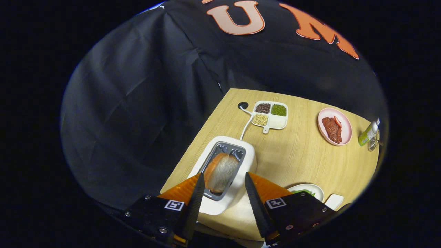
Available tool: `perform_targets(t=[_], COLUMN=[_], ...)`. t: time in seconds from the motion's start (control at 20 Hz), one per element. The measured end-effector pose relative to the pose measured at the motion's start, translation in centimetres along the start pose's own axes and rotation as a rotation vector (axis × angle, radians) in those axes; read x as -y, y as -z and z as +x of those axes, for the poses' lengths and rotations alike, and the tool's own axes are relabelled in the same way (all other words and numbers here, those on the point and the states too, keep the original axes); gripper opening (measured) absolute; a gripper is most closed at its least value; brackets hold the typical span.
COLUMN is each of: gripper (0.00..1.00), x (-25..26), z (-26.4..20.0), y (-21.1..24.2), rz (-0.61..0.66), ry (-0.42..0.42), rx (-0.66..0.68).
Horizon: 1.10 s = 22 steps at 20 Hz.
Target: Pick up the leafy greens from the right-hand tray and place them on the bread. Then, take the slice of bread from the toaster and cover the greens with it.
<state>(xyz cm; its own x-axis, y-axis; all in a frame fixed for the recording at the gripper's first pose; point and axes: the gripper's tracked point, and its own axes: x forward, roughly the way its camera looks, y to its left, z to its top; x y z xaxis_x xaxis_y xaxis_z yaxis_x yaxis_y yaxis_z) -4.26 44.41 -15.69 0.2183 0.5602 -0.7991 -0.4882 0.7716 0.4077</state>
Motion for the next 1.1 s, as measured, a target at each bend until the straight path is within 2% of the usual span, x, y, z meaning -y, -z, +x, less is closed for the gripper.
perform_targets(t=[0.2,0.4,0.6,0.8,0.95,1.1], gripper=[0.71,0.71,0.59,0.42,0.22,0.13], x=[-1.7,-1.3,0.0,0.7,0.9,1.1], z=[2.5,4.4,4.9,5.1,4.8,4.6], y=[-0.5,0.3,1.1,1.5,2.1,2.1], rz=[0.005,0.012,0.026,0.036,0.047,0.032], ry=[0.033,0.099,0.146,0.167,0.171,0.163], rx=[-0.062,-0.137,-0.189,-0.209,-0.228,-0.227])
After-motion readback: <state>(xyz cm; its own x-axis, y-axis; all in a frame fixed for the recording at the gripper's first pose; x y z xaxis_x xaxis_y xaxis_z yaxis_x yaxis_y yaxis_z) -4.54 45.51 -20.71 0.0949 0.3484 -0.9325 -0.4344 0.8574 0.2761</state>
